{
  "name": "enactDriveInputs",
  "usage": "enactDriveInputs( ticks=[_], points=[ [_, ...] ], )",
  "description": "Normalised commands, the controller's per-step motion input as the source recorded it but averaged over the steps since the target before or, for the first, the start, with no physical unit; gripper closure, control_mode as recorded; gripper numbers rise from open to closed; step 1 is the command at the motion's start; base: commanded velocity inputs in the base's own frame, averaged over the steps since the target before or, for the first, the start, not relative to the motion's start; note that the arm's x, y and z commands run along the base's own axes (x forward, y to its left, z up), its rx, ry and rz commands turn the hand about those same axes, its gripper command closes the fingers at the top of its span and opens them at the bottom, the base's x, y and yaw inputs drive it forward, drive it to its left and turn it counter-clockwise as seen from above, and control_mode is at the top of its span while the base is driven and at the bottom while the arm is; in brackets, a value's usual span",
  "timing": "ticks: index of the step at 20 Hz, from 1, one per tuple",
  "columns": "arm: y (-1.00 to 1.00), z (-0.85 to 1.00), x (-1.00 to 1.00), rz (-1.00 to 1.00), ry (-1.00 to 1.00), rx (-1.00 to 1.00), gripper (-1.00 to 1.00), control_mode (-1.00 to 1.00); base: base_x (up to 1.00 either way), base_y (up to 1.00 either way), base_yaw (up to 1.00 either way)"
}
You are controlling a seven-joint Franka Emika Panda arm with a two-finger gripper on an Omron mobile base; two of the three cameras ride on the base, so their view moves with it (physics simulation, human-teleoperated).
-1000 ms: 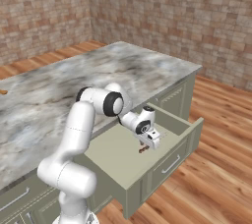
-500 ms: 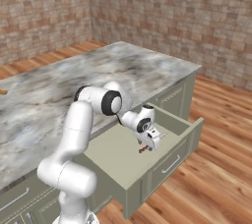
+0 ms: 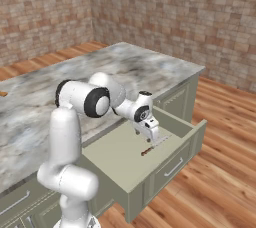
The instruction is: Pick up the metallic utensils from the counter and place them in the open drawer. Make sure not to pick up any wooden utensils.
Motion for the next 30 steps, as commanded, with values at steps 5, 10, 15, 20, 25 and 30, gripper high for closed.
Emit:
enactDriveInputs(
  ticks=[5, 10, 15, 20, 25, 30],
  points=[
    [0.37, 1.00, -0.38, 0.00, -0.24, -0.01, -1.00, -1.00, 0.00, 0.00, 0.00],
    [0.31, 1.00, -0.49, 0.01, -0.22, -0.09, -1.00, -1.00, 0.00, 0.00, 0.00],
    [0.04, 1.00, -0.38, 0.01, 0.00, -0.11, -1.00, -1.00, 0.00, 0.00, 0.00],
    [0.00, 1.00, -0.01, 0.00, 0.11, 0.00, -1.00, -1.00, 0.00, 0.00, 0.00],
    [0.00, 1.00, 0.00, -0.01, 0.06, 0.10, -1.00, -1.00, 0.00, 0.00, 0.00],
    [0.04, 0.89, -0.10, 0.00, 0.04, 0.20, -1.00, -1.00, 0.00, 0.00, 0.00]
  ],
)
